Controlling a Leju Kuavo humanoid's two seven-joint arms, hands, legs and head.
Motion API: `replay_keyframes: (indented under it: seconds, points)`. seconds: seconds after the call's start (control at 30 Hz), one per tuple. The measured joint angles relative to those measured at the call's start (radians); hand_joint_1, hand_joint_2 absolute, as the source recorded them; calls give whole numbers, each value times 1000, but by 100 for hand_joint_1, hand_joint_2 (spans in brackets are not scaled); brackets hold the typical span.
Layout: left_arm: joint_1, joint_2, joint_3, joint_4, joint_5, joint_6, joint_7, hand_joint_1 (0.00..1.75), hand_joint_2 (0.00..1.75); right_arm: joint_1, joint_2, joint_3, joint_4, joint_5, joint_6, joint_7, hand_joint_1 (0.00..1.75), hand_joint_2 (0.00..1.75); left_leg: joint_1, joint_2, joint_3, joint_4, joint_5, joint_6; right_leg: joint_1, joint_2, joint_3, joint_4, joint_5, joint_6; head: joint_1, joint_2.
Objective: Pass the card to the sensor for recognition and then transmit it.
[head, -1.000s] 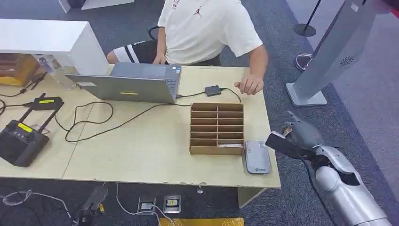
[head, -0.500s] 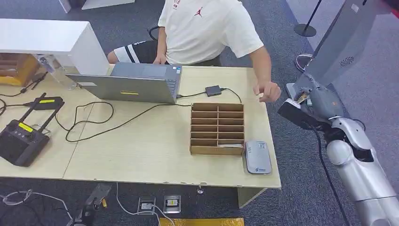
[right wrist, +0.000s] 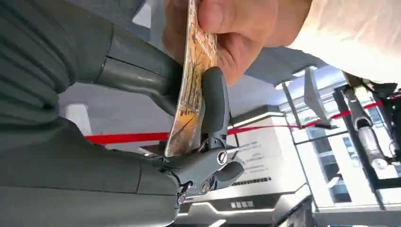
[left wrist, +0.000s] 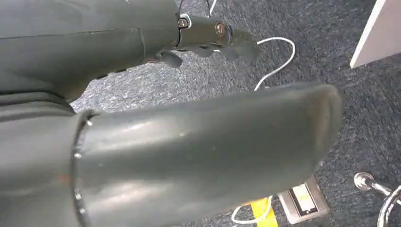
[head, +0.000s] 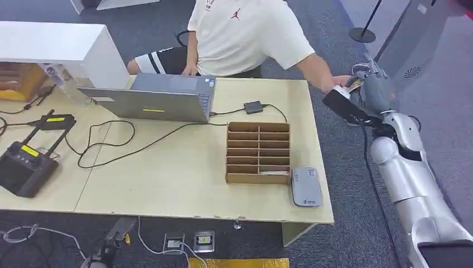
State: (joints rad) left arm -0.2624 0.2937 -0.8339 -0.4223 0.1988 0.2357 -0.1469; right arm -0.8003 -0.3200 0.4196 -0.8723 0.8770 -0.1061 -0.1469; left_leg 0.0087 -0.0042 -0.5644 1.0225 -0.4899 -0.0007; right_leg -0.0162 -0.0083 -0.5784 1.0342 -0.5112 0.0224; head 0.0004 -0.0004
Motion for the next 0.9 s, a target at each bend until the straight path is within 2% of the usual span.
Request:
replay_keyframes:
  seconds: [0.03, 0.07, 0.13, 0.17, 0.53, 0.7, 0.8, 0.9]
  points:
    - [0, 0, 0, -2, 0, 0, 1, 0, 0, -2, 6, 2, 20, 0, -6, 0, 166, 175, 0, 0, 0, 0, 0, 0, 0, 0, 0, 0, 0, 0, 0, 0]
    - [0, 0, 0, -2, 0, 0, 2, 0, 0, -4, 14, 3, 39, 0, -10, -2, 94, 175, 0, 0, 0, 0, 0, 0, 0, 0, 0, 0, 0, 0, 0, 0]
    - [0, 0, 0, -2, 0, 0, 3, 0, 0, -4, 28, 6, 72, 0, -14, -3, 42, 175, 0, 0, 0, 0, 0, 0, 0, 0, 0, 0, 0, 0, 0, 0]
    - [0, 0, 0, -2, 1, 0, 4, 0, 0, -4, 34, 8, 89, 0, -17, -5, 0, 175, 0, 0, 0, 0, 0, 0, 0, 0, 0, 0, 0, 0, 0, 0]
    - [0, 2, -3, -7, 2, 5, 5, 0, 0, -18, 75, 22, 192, -12, -57, 3, 0, 175, 0, 0, -1, 0, 0, 0, 0, 0, -1, 0, 0, 0, 0, 0]
    - [1, 3, -7, -10, 13, 9, 5, 0, 0, -26, 80, 24, 200, -42, -83, -20, 0, 175, 0, 0, -2, 0, 0, 0, 0, 0, -2, 0, 0, 0, 0, 0]
    - [4, 8, -11, -13, 27, 19, 5, 0, 0, -40, 82, 21, 199, -110, -79, -55, 0, 175, 0, 0, -2, 0, 0, 0, 0, 1, -2, 0, 0, 0, 0, 0]
    - [13, 15, -17, -15, 51, 39, -17, 0, 0, -47, 82, 2, 164, -293, -10, -97, 0, 175, 0, 1, -1, 0, 0, 0, 0, 1, -2, 0, 0, 0, 0, 0]
